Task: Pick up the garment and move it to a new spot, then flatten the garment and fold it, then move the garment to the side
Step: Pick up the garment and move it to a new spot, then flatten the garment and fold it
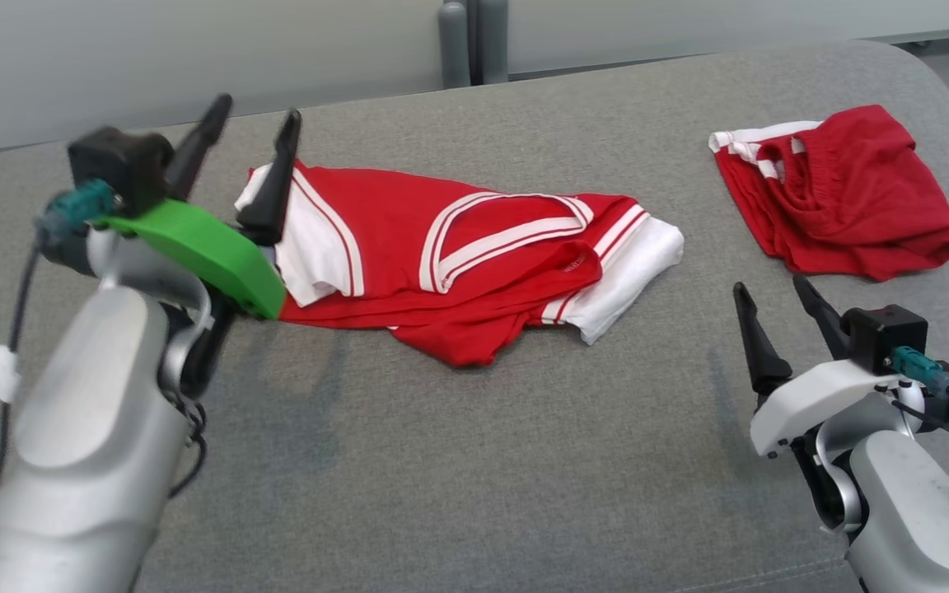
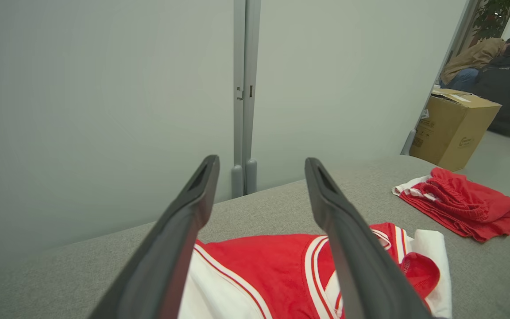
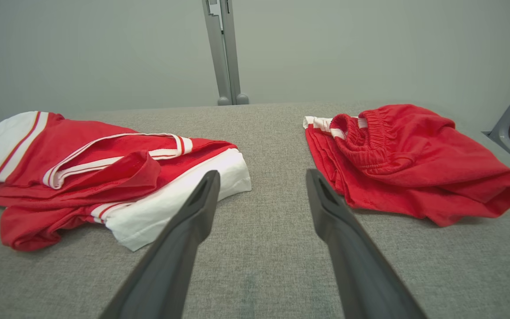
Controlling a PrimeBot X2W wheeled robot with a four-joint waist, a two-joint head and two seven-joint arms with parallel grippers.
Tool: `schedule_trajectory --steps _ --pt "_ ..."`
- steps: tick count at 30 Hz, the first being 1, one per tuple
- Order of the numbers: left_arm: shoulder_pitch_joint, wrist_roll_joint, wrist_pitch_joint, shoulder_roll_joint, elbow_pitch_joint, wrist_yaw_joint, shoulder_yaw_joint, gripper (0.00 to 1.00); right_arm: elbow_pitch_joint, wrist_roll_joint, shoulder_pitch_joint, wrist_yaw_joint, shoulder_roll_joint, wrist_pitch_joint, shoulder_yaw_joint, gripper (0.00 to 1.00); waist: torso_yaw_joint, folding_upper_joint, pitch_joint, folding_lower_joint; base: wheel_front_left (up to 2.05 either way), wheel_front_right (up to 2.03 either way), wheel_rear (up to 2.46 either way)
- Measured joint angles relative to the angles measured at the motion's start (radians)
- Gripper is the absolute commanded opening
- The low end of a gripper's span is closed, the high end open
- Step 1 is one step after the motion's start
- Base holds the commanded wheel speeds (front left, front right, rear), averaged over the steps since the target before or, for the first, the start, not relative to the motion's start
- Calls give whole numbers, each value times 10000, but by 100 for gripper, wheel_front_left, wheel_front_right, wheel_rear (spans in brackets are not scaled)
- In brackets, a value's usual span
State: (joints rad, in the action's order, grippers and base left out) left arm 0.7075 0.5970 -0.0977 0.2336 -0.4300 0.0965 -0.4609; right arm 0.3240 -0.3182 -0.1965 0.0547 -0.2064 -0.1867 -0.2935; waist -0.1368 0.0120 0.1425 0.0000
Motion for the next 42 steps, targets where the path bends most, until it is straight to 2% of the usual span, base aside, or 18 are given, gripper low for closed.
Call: schedule_trajectory --steps 5,11,17,27,31,42 --pt "-1332 138 -441 -575 410 -2 -372 100 500 0 -309 -167 -307 42 117 100 496 0 -75 0 0 0 0" --pt "-2662 222 -803 -955 830 -217 -639 100 1166 0 -613 -372 -552 151 148 100 1104 0 -105 0 0 0 0" --pt "-3308 186 -997 -963 1147 -535 -727 100 1868 0 -943 -548 -788 257 188 100 1638 0 -22 0 0 0 0" --pt "-3605 -54 -1070 -949 1854 -700 -1081 100 3313 4 -1598 -663 -1118 558 251 100 2325 0 402 0 0 0 0" --pt "-3677 -161 -1072 -909 2146 -719 -1152 100 3808 15 -1986 -953 -1151 658 138 100 2554 0 635 0 0 0 0" --pt "-3941 -286 -1053 -602 2617 -984 -1145 100 4635 98 -2811 -1406 -1220 777 -165 100 2716 0 1055 0 0 0 0"
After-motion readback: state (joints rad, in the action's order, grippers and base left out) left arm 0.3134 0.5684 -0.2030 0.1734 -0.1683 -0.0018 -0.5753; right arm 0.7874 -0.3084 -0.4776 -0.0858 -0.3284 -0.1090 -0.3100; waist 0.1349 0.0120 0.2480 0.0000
